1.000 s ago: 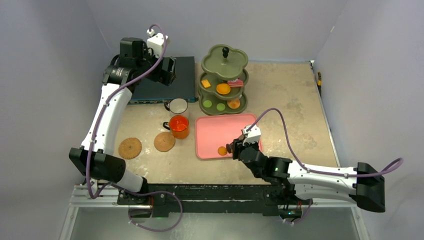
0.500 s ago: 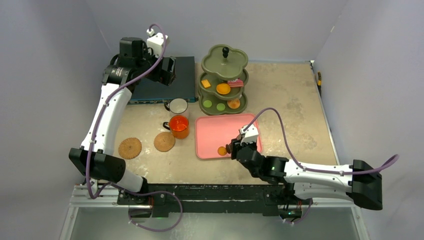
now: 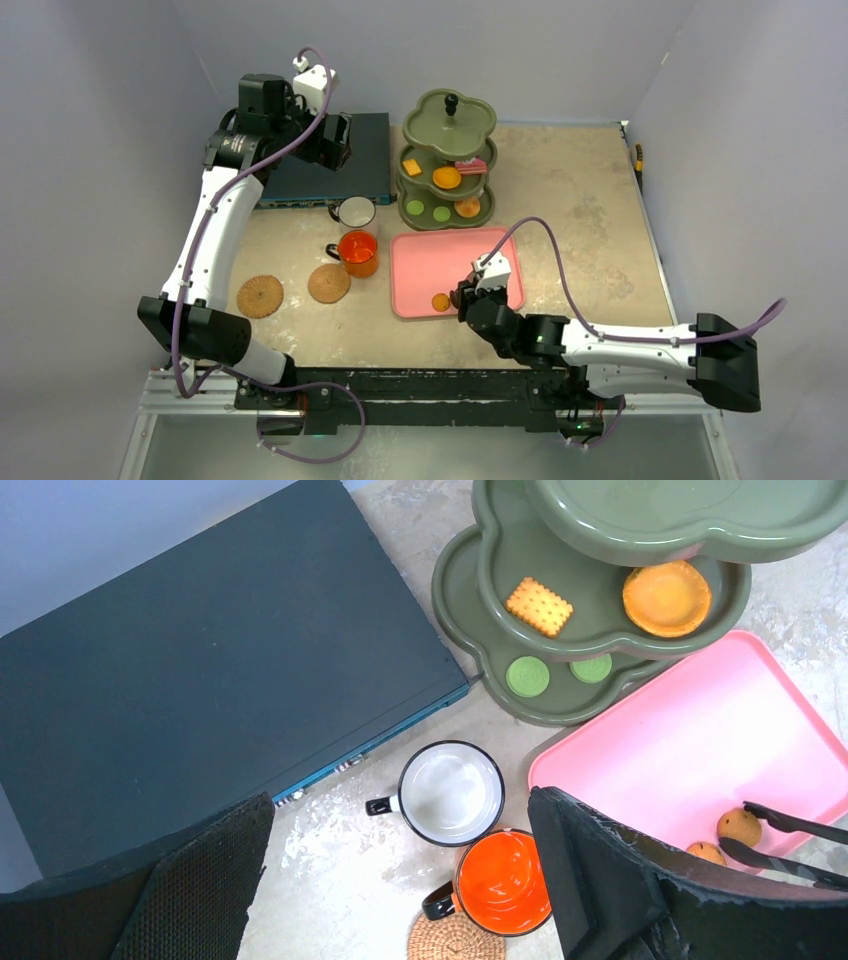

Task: Serve the afternoon tea

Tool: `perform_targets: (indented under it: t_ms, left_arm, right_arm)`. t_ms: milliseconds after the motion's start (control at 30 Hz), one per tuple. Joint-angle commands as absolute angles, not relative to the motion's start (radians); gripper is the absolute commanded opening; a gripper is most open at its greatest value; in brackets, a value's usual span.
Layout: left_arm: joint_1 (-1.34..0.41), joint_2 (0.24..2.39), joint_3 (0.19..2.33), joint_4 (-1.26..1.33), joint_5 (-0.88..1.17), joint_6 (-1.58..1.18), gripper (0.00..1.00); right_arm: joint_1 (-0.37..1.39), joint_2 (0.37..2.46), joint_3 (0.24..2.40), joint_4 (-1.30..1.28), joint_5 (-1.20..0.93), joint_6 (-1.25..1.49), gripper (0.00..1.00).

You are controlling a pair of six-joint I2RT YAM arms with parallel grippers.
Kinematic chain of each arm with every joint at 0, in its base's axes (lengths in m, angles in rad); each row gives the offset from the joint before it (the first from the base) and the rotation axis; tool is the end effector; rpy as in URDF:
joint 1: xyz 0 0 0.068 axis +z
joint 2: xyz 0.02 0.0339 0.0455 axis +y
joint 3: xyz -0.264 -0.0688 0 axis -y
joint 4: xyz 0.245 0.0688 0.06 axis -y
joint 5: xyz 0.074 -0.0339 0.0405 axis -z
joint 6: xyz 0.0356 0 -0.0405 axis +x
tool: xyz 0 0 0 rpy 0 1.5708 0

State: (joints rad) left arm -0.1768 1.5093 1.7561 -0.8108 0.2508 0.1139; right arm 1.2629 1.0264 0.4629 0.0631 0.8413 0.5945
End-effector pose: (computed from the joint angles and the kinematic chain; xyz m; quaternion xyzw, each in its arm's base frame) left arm 0.3119 -0.0647 0.4370 0.1856 0.8512 -0.1246 0.4749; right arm 0.0884 0.1904 0.2123 -0.0608 0.8101 0.1625 0.5601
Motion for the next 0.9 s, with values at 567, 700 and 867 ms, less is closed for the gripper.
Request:
perform_targets:
  t_ms: [567, 700, 867]
  left_arm:
    - [-0.170, 1.493, 1.796, -0.813, 0.255, 0.109, 0.99]
    - [-0.170, 1.491, 1.796, -0.813, 0.254, 0.109, 0.99]
    - [-0.170, 1.491, 1.784, -0.807, 0.253, 0.104, 0.99]
  right_arm:
    - [1.276, 0.983, 0.576, 0.041, 0.940, 0.550, 0.37]
    - [1.274, 0.963, 0.632, 0.141, 0.951, 0.400, 0.39]
    - [1.220, 1.000, 0.746, 0.339, 0.915, 0.169, 0.40]
